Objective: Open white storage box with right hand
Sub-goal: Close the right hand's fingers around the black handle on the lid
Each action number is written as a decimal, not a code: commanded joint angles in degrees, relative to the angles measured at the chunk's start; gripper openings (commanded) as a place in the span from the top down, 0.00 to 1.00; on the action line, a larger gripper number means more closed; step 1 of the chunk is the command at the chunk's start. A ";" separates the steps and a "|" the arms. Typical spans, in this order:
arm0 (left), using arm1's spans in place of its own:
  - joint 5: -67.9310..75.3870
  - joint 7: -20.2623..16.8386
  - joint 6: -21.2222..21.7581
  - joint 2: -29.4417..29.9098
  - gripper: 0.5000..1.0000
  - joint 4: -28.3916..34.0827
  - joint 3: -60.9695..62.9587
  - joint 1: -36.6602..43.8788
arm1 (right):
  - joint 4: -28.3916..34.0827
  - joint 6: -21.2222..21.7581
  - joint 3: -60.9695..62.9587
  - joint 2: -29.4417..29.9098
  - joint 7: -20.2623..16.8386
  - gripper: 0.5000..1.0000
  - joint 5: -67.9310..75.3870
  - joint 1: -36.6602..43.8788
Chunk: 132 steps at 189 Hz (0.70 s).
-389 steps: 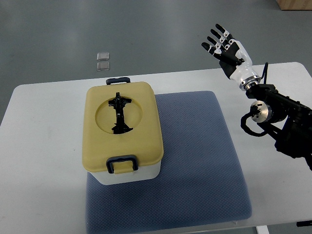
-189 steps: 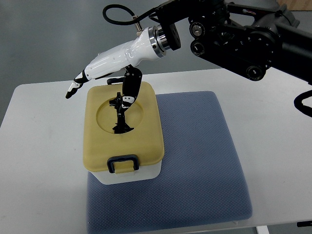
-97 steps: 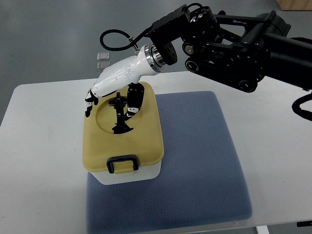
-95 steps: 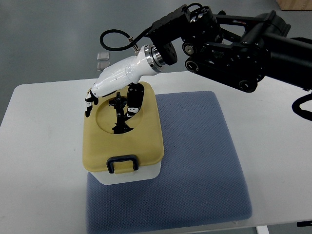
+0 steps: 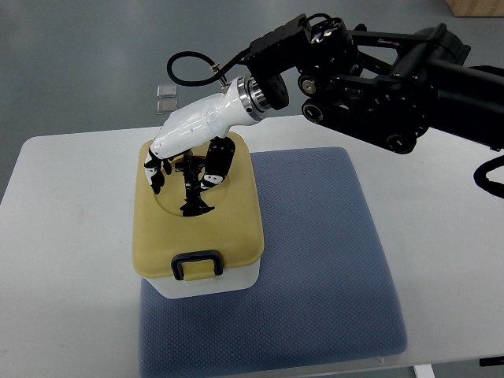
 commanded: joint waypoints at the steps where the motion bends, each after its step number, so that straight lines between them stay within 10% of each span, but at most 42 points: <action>1: 0.00 0.00 -0.01 0.00 0.00 0.00 0.00 0.02 | -0.16 -0.79 -0.32 -0.28 -0.08 0.61 -0.15 -0.41; 56: 0.00 0.00 -0.01 0.00 0.00 0.00 0.00 0.02 | -0.60 -0.79 -0.32 -1.16 0.01 0.77 -0.15 -0.32; 132: 0.00 0.00 -0.01 0.00 0.00 0.00 0.00 0.02 | -0.51 0.00 -0.14 -1.78 1.33 0.73 0.47 0.03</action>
